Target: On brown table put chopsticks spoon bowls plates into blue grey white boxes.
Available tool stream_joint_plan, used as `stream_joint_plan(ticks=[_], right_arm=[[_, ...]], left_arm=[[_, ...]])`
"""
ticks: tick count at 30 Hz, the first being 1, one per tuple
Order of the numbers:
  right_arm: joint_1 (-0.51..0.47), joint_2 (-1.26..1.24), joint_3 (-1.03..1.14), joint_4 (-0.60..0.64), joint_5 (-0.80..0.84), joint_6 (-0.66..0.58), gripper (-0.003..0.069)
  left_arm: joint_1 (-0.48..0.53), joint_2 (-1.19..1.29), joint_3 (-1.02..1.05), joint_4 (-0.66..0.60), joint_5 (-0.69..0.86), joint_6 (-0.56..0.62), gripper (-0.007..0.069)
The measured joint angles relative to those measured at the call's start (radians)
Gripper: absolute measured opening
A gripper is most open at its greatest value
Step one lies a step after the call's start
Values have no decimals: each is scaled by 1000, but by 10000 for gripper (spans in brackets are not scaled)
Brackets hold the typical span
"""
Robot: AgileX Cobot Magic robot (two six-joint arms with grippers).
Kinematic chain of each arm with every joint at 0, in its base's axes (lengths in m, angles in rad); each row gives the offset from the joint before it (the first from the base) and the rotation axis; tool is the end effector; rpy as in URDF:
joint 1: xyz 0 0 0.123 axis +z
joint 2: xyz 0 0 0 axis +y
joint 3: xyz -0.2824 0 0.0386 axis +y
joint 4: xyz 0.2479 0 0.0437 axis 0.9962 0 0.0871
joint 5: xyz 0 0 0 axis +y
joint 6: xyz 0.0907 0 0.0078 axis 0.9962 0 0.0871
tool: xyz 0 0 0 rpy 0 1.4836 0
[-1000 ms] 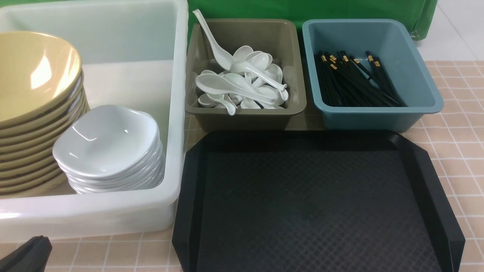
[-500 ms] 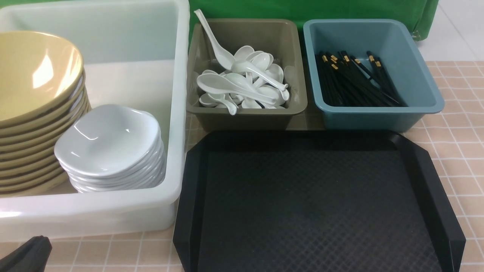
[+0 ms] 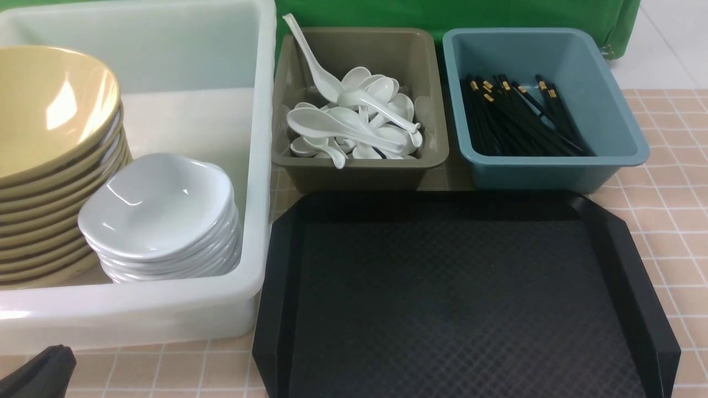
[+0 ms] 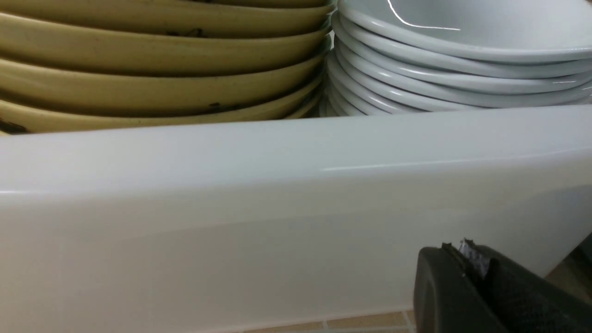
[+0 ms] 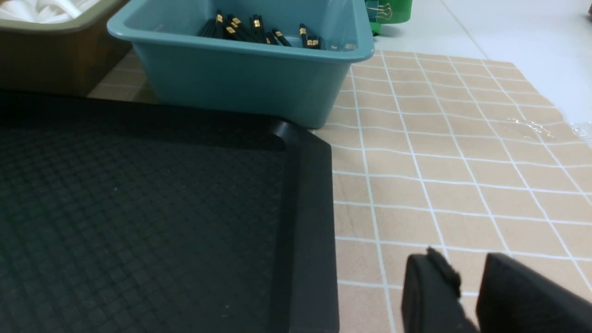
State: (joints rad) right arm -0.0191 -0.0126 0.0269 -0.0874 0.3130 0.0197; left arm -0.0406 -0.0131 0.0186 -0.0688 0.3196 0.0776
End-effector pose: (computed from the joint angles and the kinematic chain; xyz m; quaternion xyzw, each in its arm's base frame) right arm 0.0540 -0.0035 0.1765 -0.0091 0.7863 -0.0361 0.6168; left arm 0.0536 -0.0042 0.1787 0.0274 0.7853 -0.0172 0.6183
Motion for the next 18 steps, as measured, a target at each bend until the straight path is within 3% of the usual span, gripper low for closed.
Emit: stream_joint_plan(ticks=[18], right_arm=[[0,0,0,0,0,0,225]], left_arm=[[0,0,0,0,0,0,4]])
